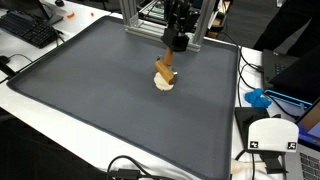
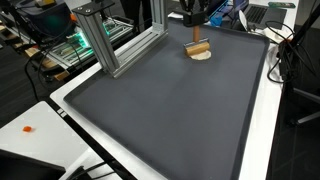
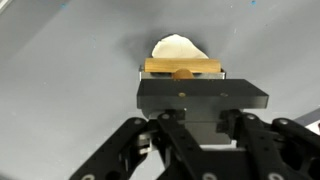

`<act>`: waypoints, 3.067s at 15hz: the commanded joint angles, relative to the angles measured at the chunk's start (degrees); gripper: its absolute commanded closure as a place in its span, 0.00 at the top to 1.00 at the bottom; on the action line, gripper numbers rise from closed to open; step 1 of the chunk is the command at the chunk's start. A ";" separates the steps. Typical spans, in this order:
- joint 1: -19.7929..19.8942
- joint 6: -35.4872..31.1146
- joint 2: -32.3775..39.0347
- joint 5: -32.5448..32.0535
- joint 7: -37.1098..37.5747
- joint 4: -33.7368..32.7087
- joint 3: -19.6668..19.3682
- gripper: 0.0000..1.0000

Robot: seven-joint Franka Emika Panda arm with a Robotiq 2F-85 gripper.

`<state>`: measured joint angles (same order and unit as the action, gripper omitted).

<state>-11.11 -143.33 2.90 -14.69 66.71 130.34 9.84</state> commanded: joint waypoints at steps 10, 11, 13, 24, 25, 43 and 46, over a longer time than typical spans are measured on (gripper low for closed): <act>-1.67 4.65 2.06 9.67 -1.98 -1.80 1.67 0.22; -1.79 4.87 2.07 9.89 -2.26 -1.88 1.69 0.22; -1.98 4.82 2.10 9.23 -1.92 -1.93 1.61 0.22; -2.35 0.58 3.43 -5.19 0.74 -1.80 0.47 0.22; -2.38 0.07 3.60 -6.32 1.30 -1.67 0.35 0.22; -2.03 -4.28 2.60 -17.36 7.62 -1.18 -2.11 0.22; -1.70 -4.05 0.65 -16.53 6.27 -1.02 -2.15 0.22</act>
<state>-12.79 -146.76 6.30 -31.34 74.13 128.16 8.36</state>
